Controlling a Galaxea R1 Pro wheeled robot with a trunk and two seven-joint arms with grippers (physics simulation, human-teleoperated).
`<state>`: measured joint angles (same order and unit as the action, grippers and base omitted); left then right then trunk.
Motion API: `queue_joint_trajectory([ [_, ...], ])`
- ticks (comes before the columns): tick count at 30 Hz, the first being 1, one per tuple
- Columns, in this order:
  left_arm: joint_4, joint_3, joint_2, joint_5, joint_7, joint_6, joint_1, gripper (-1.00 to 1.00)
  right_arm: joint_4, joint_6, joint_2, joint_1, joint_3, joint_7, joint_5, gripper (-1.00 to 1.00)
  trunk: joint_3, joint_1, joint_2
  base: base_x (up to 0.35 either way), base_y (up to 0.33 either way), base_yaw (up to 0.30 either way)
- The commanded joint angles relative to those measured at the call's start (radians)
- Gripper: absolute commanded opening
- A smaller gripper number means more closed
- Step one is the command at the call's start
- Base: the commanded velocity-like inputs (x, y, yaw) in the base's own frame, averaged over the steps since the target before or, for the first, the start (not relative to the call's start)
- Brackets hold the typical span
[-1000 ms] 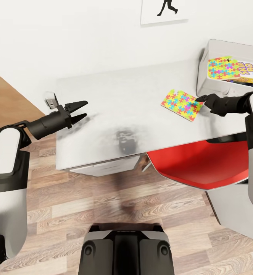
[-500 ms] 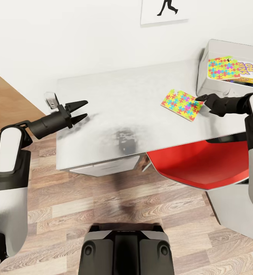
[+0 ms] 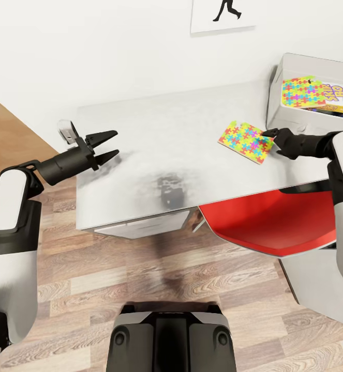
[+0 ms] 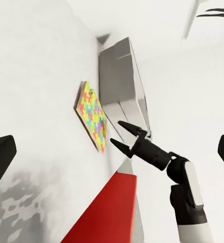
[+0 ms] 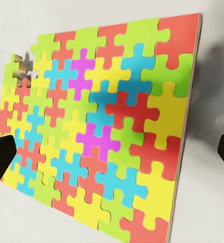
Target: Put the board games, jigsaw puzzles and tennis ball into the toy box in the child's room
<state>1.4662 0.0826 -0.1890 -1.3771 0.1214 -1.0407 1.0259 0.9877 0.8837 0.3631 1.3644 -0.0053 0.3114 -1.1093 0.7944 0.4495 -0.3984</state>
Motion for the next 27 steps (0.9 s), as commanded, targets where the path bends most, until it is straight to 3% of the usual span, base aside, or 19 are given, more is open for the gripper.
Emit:
queue_joint_trajectory([
  [1, -0.001, 0.001, 0.0, 0.009, 0.01, -0.004, 0.001, 1.0, -0.012, -0.003, 0.0, 0.0, -0.001, -0.012, -0.011, 1.0, 0.001, 0.001, -0.002, 0.0, 0.0, 0.0],
  [11, -0.001, 0.0, -0.001, 0.004, 0.009, -0.004, 0.003, 1.0, -0.068, -0.017, 0.001, 0.0, 0.0, -0.082, -0.012, 1.0, 0.001, 0.001, -0.002, 0.0, 0.0, 0.0],
  [27, 0.0, 0.0, -0.001, 0.004, 0.009, -0.004, 0.003, 1.0, -0.088, -0.021, 0.003, -0.001, -0.001, -0.105, -0.012, 1.0, 0.001, 0.001, -0.002, 0.0, 0.0, 0.0],
])
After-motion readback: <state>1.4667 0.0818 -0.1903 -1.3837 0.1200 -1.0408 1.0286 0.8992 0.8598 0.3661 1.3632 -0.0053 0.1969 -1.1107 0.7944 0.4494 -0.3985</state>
